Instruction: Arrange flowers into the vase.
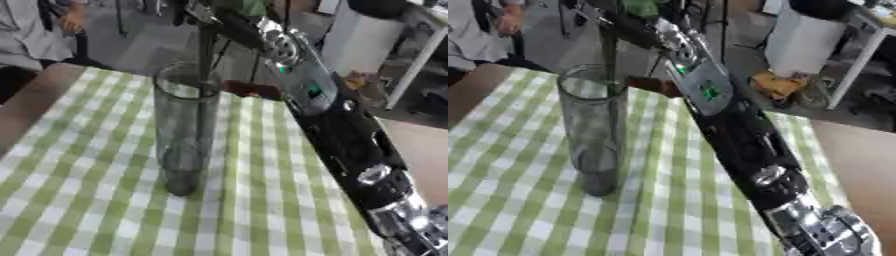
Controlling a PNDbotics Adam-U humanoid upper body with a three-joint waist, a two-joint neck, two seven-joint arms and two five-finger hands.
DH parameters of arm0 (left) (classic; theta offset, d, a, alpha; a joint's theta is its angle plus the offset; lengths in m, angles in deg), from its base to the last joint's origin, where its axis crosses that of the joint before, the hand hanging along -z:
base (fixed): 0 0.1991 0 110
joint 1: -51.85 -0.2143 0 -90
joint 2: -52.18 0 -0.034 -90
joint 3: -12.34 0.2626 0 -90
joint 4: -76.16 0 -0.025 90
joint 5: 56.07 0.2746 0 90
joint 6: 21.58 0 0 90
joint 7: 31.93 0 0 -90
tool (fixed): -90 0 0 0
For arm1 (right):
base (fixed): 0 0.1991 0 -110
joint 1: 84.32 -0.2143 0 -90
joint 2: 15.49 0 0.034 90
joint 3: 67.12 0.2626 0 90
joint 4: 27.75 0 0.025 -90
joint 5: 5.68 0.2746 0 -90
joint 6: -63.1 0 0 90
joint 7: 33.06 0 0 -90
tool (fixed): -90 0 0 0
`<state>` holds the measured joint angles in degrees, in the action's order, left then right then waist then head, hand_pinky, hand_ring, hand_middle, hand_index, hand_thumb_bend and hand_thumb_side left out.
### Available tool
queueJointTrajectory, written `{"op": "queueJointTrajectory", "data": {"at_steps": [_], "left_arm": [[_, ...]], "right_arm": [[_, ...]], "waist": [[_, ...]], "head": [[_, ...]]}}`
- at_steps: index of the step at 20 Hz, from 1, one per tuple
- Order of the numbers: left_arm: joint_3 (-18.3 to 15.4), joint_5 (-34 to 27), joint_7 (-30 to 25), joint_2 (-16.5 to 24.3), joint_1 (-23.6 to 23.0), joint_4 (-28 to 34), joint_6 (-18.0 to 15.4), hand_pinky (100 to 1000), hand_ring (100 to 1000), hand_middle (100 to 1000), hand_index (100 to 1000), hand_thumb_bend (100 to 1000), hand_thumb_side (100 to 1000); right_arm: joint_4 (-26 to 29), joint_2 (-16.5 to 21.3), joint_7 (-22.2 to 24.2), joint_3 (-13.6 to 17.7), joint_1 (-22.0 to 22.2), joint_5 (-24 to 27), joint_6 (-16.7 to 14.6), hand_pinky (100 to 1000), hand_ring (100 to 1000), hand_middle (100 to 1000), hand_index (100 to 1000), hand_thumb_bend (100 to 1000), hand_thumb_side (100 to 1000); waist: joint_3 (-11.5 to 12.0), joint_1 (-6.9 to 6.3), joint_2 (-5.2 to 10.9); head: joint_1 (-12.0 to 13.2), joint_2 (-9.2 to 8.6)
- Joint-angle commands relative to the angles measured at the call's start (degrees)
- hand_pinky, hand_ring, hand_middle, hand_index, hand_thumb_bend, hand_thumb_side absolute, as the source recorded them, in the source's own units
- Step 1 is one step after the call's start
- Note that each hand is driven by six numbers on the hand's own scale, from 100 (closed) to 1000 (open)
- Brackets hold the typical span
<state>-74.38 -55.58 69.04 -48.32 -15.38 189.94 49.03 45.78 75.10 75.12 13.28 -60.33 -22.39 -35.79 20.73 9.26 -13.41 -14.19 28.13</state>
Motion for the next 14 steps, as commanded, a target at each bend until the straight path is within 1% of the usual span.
{"op": "queueJointTrajectory", "data": {"at_steps": [1, 5, 7, 9, 10, 14], "left_arm": [[-0.36, 0.11, 0.19, -0.03, 0.45, 0.81, 0.01, 587, 876, 911, 917, 100, 845], [-0.36, 0.11, 0.21, -0.04, 0.41, 0.81, 0.03, 587, 876, 911, 917, 100, 845], [-0.32, 0.1, 0.19, -0.04, 0.4, 0.81, 0.06, 586, 877, 911, 917, 100, 844], [-0.33, 0.1, 0.2, -0.04, 0.4, 0.81, 0.04, 587, 877, 911, 917, 100, 843], [-0.34, 0.1, 0.22, -0.04, 0.4, 0.81, 0.04, 586, 877, 911, 917, 100, 843], [-0.32, 0.09, 0.22, -0.03, 0.36, 0.81, 0.07, 586, 877, 911, 917, 100, 843]], "right_arm": [[1.5, 2.09, 1.22, 0.07, -0.78, -1.19, -0.59, 700, 723, 585, 611, 441, 1000], [1.59, 2.38, 2.12, -0.06, -0.34, -1.39, -0.94, 706, 729, 594, 636, 453, 1000], [1.63, 2.51, 2.62, -0.17, -0.16, -1.42, -1.09, 716, 739, 608, 676, 469, 1000], [1.65, 2.6, 3.31, -0.27, -0.02, -1.58, -1.28, 720, 743, 613, 683, 473, 1000], [1.66, 2.66, 3.77, -0.34, 0.04, -1.7, -1.41, 730, 752, 624, 707, 480, 1000], [1.67, 2.92, 6.3, -0.38, 0.08, -2.56, -1.96, 759, 782, 665, 750, 507, 1000]], "waist": [[-0.13, -0.88, 1.19], [-0.15, -0.93, 1.14], [-0.18, -0.95, 1.11], [-0.18, -0.97, 1.1], [-0.18, -0.99, 1.1], [-0.22, -1.02, 1.15]], "head": [[0.12, -0.35], [0.17, -0.39], [0.2, -0.39], [0.21, -0.38], [0.24, -0.4], [0.32, -0.41]]}}
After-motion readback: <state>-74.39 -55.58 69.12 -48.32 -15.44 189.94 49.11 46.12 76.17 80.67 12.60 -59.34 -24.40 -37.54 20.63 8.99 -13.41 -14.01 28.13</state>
